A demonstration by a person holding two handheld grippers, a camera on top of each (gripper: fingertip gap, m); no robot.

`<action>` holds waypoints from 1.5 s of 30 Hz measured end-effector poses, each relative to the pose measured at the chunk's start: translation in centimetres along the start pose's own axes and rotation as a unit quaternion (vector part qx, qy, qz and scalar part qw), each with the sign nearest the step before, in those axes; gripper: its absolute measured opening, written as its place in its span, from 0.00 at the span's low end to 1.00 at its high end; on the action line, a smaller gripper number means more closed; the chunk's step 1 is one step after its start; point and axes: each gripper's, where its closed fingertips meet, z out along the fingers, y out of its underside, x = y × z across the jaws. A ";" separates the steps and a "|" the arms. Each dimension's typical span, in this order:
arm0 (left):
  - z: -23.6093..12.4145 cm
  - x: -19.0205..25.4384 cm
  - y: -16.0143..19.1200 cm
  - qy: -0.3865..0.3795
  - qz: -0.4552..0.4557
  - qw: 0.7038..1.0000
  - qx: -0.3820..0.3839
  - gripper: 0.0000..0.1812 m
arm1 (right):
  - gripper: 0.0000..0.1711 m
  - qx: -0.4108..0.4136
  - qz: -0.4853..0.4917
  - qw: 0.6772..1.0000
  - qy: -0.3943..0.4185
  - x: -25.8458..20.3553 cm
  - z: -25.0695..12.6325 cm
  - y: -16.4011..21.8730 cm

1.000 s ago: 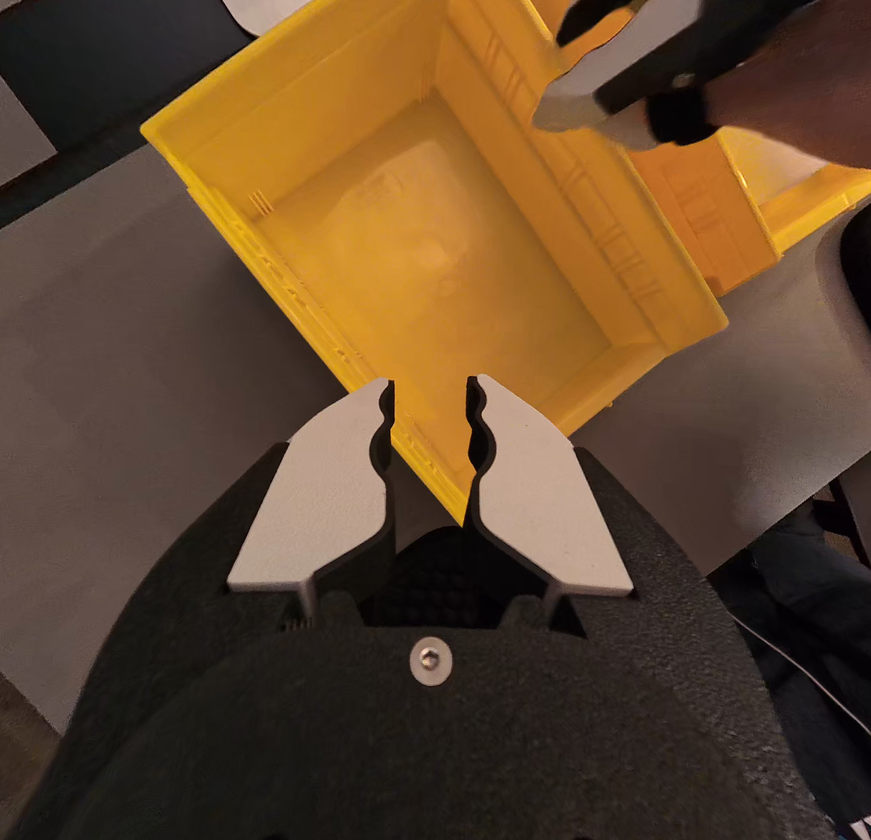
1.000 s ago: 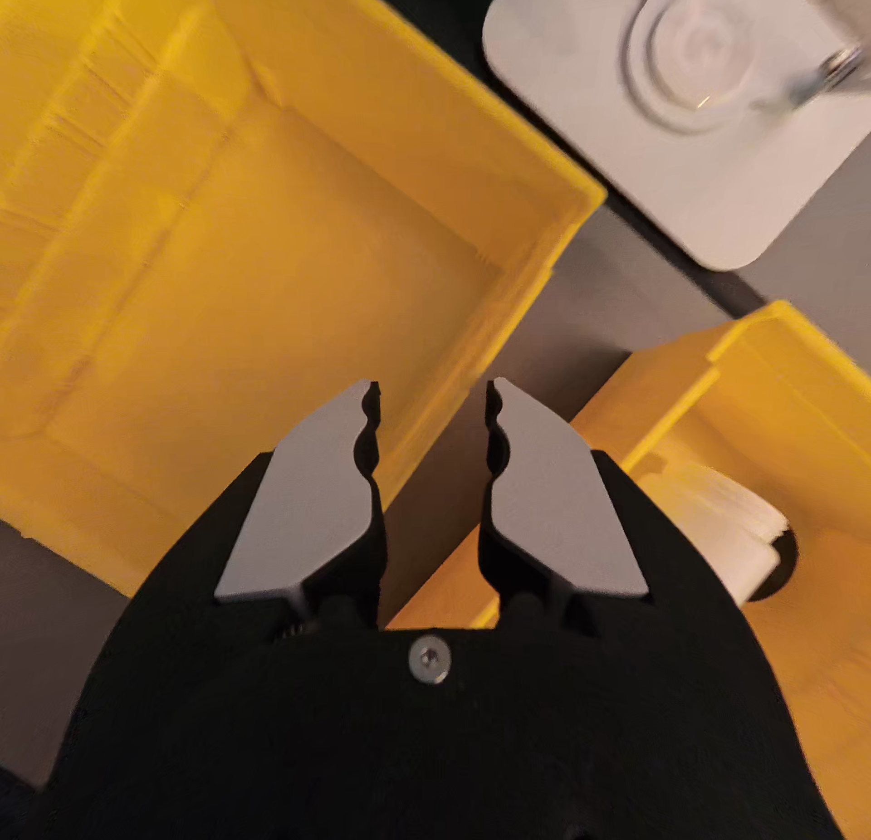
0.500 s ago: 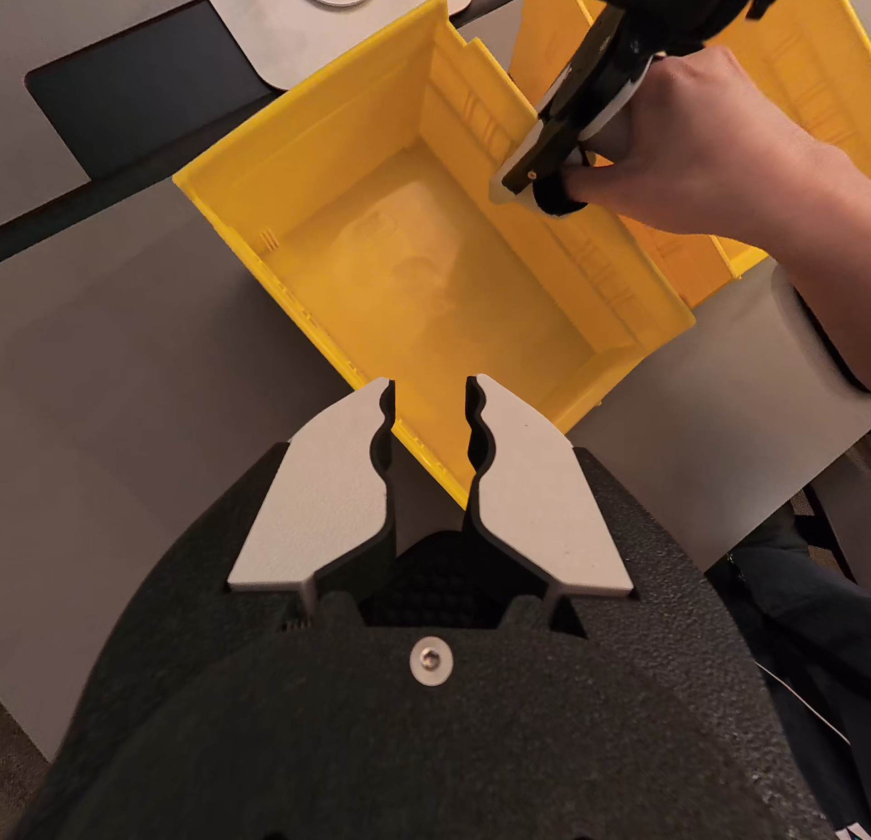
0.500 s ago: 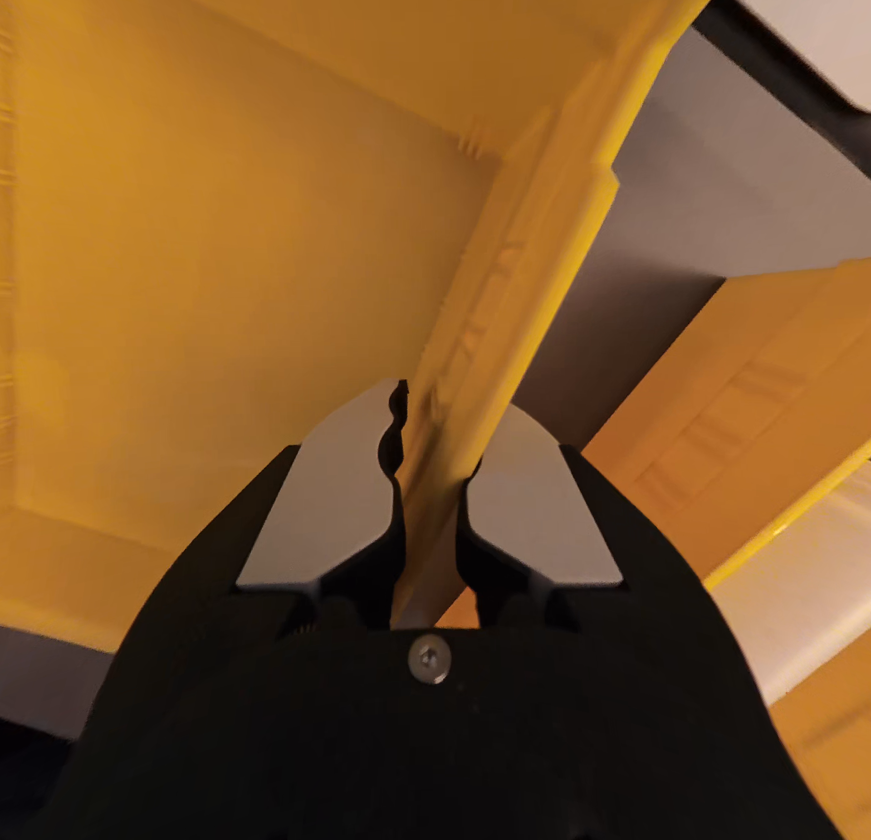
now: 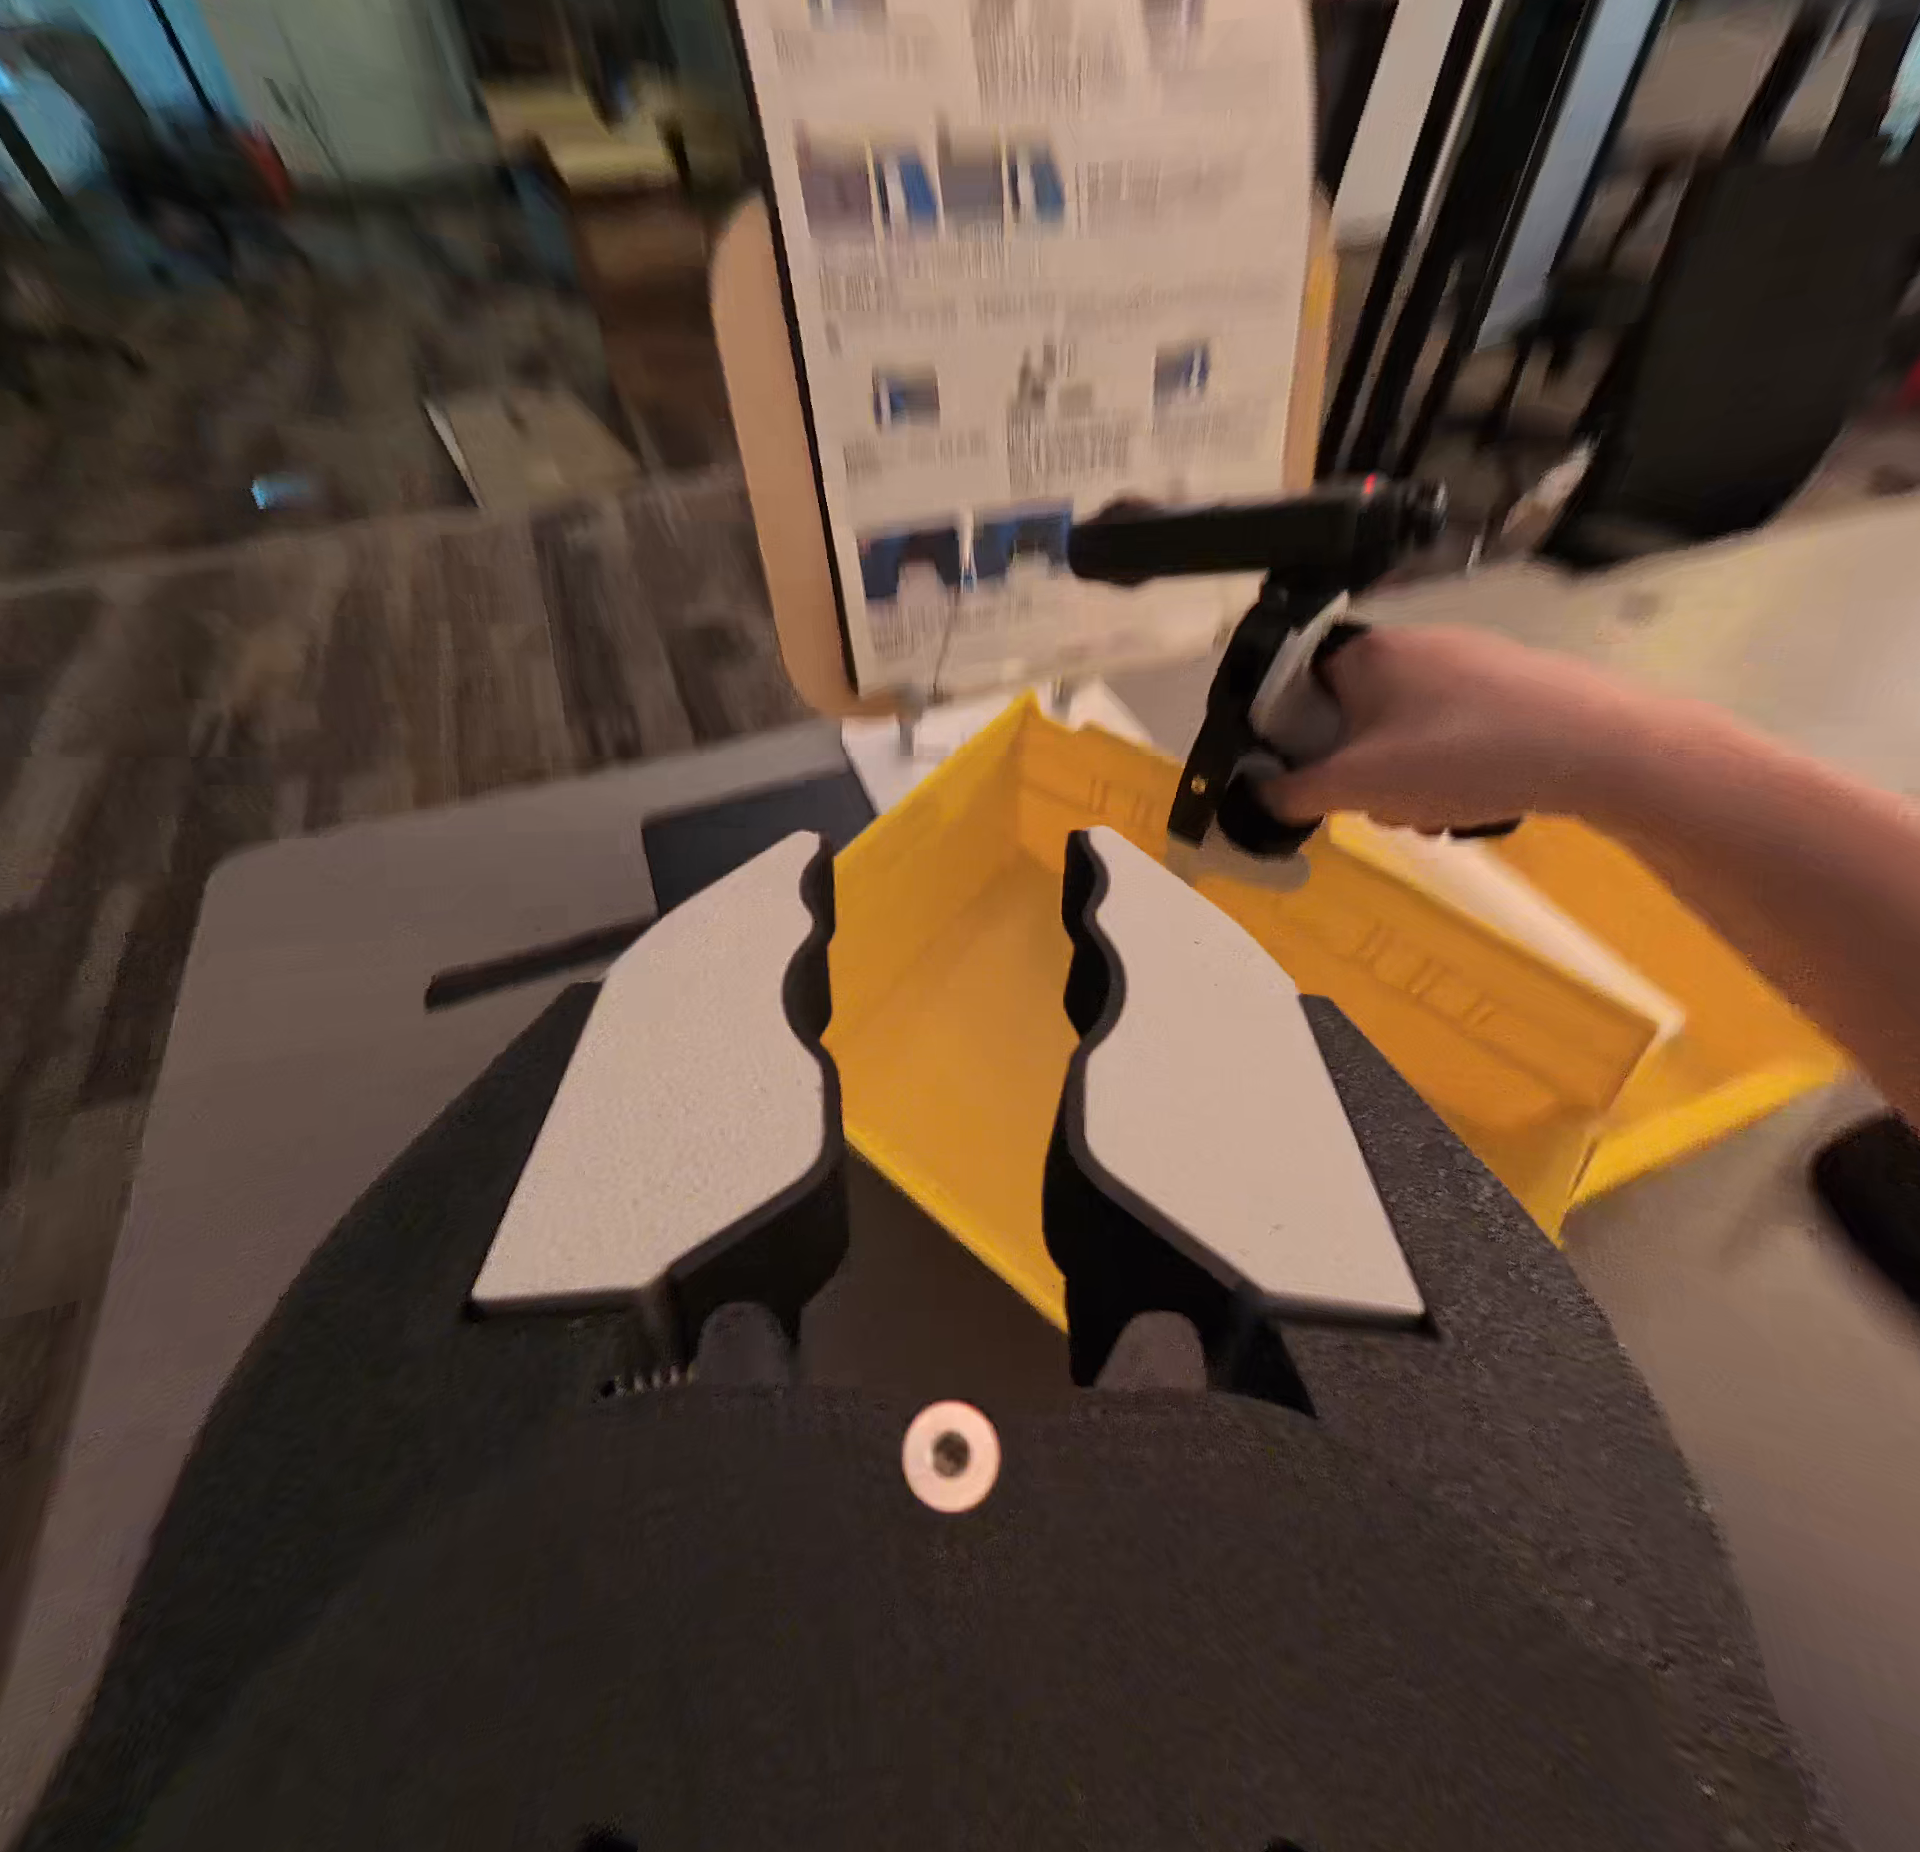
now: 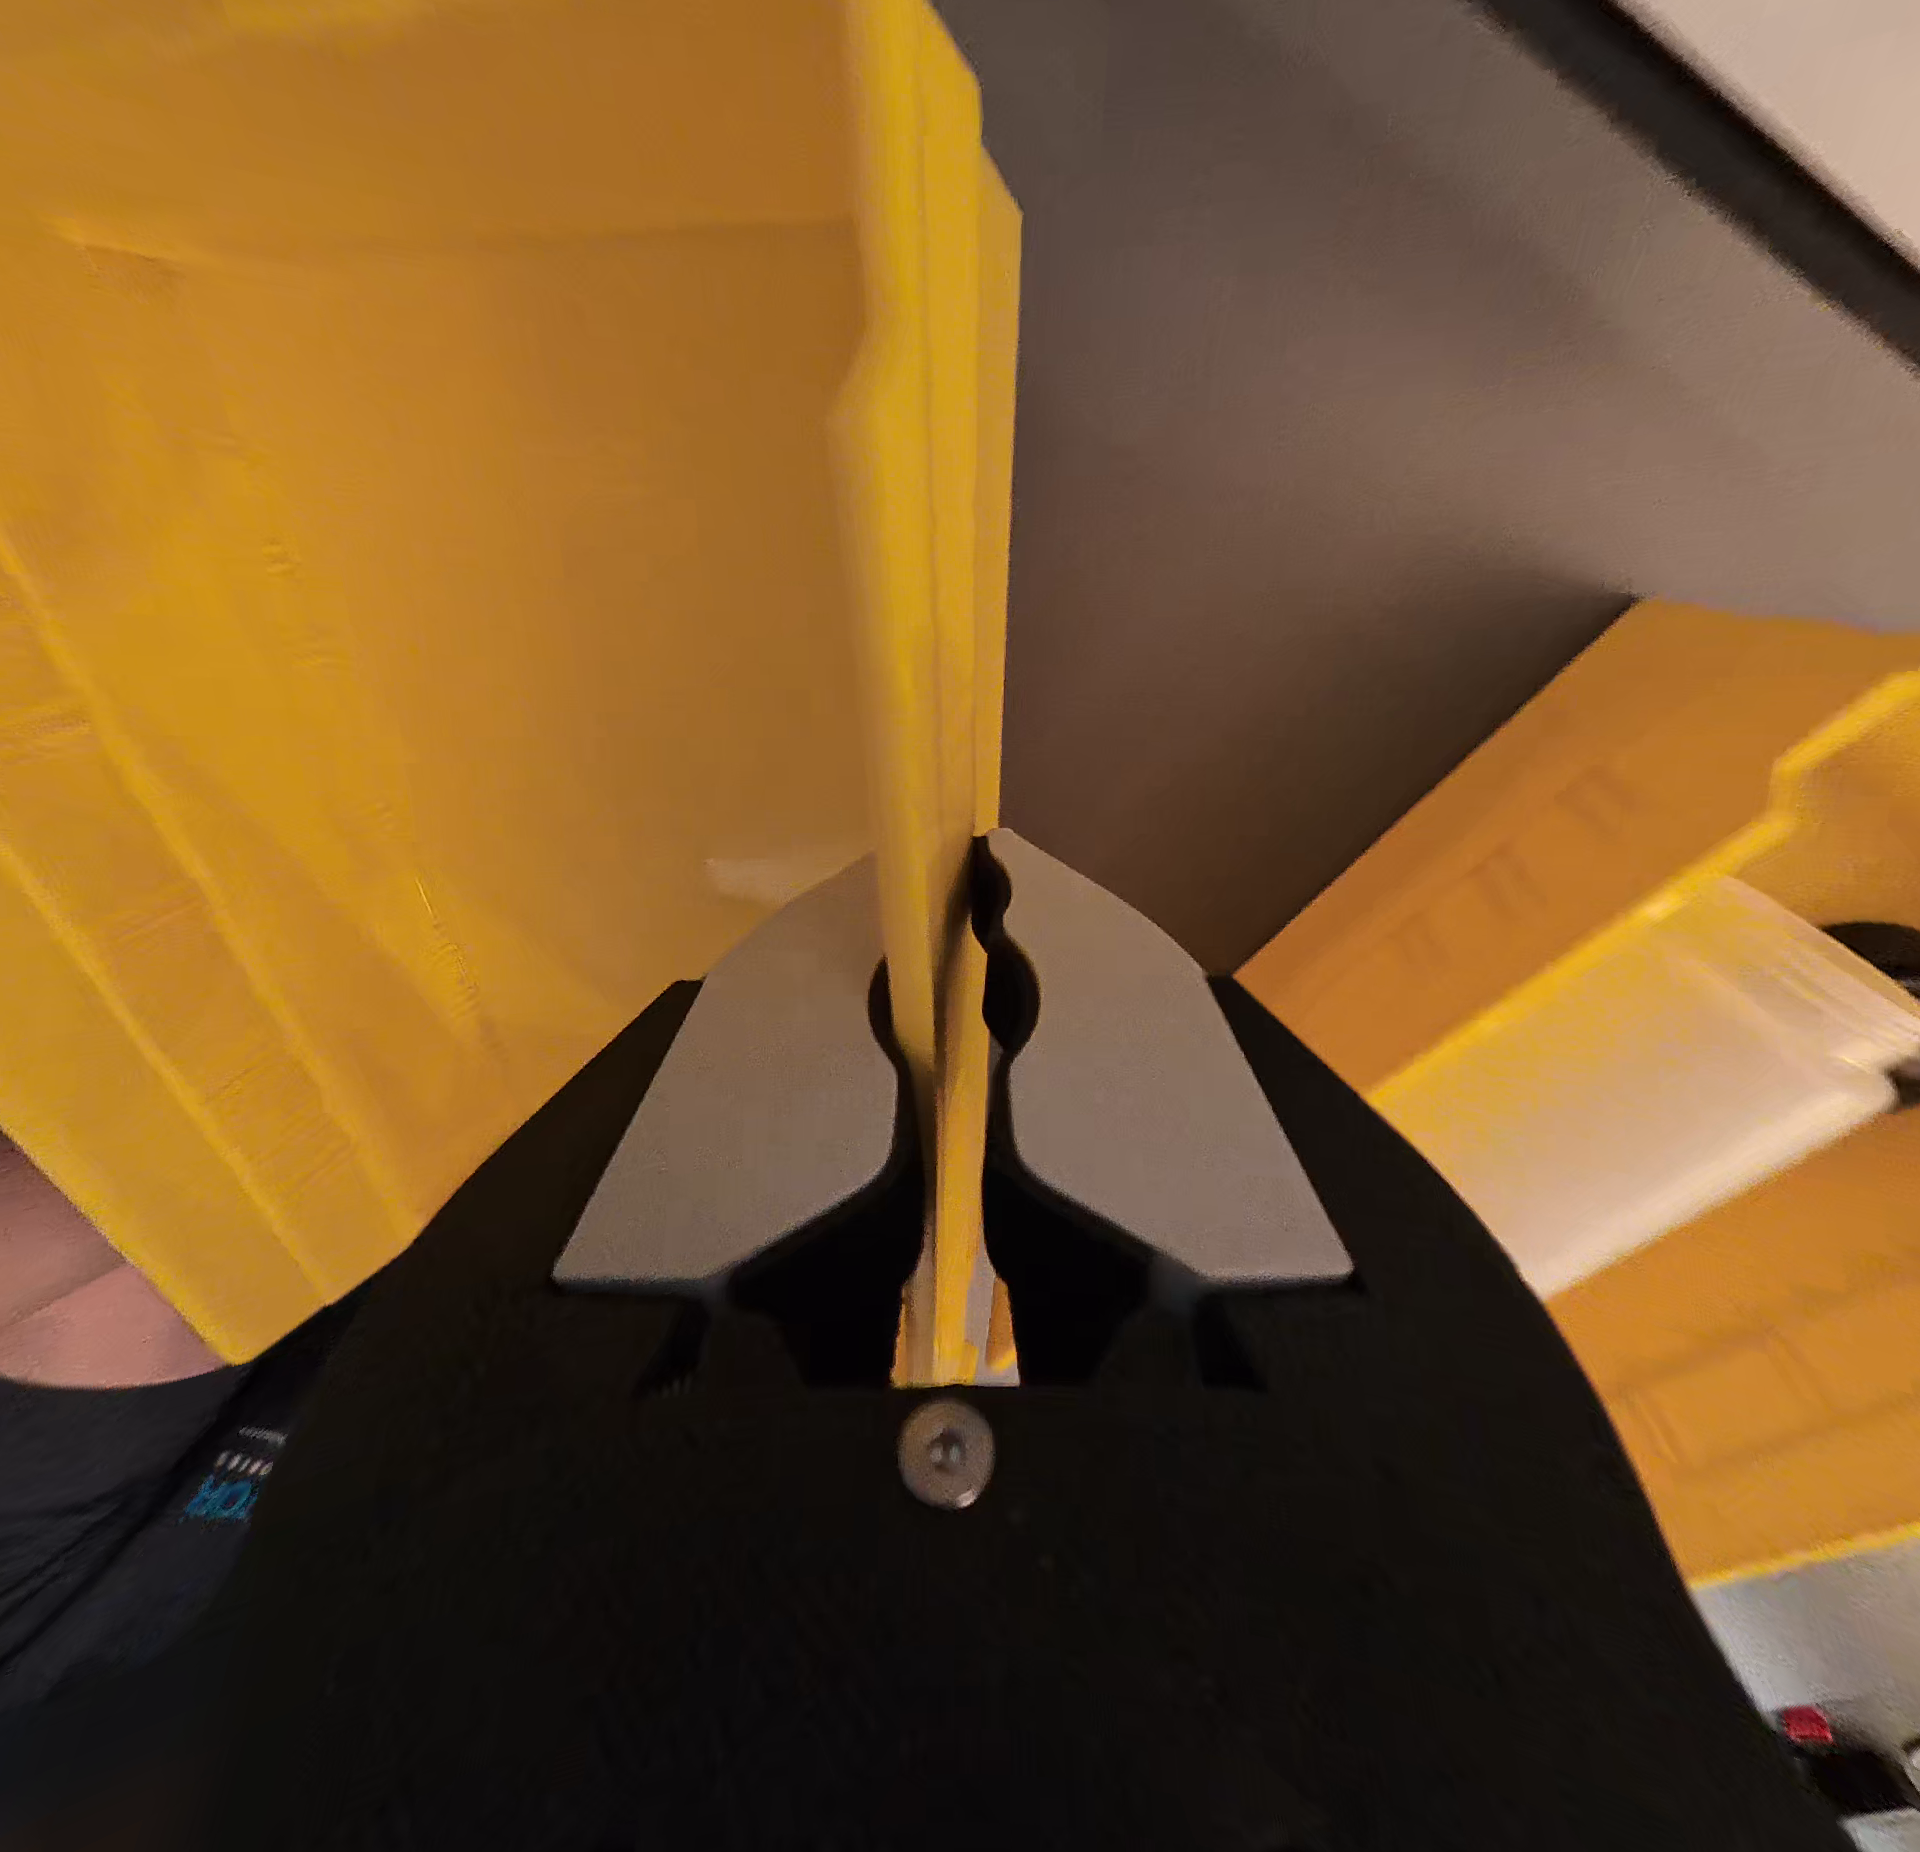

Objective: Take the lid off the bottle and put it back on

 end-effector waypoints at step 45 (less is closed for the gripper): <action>20.3 21.9 21.0 0.236 0.074 0.783 -0.571 0.09 | 0.06 0.027 0.310 0.950 -0.019 42.1 -5.3 33.7</action>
